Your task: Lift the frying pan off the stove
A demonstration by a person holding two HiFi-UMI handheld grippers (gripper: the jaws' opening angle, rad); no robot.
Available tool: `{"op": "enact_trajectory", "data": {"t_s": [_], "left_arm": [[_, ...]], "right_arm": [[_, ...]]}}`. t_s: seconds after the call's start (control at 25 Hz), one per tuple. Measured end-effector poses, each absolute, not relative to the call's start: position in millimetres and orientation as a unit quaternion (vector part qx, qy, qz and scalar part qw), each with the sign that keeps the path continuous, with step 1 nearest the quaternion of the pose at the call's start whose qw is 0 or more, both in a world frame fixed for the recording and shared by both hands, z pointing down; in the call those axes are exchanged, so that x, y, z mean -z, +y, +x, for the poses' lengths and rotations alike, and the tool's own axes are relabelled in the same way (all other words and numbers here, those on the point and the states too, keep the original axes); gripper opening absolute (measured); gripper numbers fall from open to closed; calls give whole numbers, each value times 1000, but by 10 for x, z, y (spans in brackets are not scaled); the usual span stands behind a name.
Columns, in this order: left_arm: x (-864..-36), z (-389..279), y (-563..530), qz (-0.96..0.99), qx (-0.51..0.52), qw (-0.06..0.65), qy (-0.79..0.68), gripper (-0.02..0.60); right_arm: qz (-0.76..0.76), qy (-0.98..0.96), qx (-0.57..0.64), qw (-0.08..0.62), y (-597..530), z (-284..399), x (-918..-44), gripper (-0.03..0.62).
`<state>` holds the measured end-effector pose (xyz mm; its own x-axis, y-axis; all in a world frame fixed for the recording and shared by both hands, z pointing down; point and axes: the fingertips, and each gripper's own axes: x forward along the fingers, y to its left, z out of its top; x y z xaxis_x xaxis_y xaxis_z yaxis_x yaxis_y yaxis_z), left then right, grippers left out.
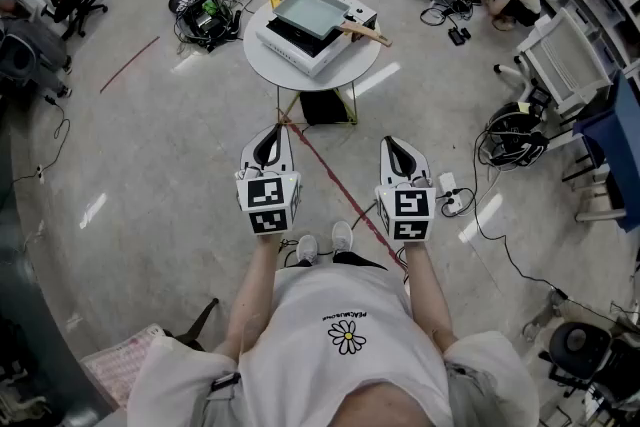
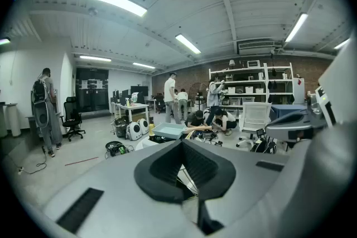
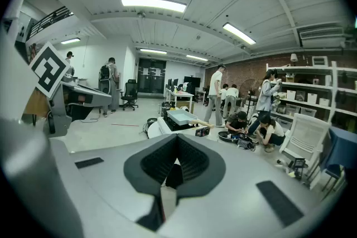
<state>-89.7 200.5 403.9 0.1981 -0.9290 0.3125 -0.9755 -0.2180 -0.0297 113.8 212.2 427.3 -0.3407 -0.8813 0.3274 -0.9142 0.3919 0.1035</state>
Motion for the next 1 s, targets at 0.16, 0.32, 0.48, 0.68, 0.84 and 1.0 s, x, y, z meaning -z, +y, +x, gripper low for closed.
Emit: {"op": "enact_trajectory", "data": {"t_s": [0.16, 0.32, 0.48, 0.68, 0.84, 1.0], "left_arm": [[-3992, -852, 2065, 762, -129, 97, -627, 0], [-4023, -799, 2119, 757, -132, 105, -631, -1], [-4083, -696, 2161, 756, -133, 113, -631, 0], [-4096, -568, 2156, 754, -131, 109, -634, 0], [-4131, -511, 2197, 747, -120, 110, -644, 0], [-4165, -533, 2274, 736, -116, 117, -656, 0]], "right_arm": [[550, -818, -50, 163, 2147, 1243, -4239, 2], [547, -819, -63, 159, 2174, 1291, -4275, 2], [541, -822, -73, 161, 2194, 1351, -4358, 2], [530, -832, -80, 141, 2181, 1422, -4348, 2], [516, -841, -76, 146, 2181, 1470, -4452, 2], [507, -844, -86, 153, 2230, 1495, -4543, 2]]}}
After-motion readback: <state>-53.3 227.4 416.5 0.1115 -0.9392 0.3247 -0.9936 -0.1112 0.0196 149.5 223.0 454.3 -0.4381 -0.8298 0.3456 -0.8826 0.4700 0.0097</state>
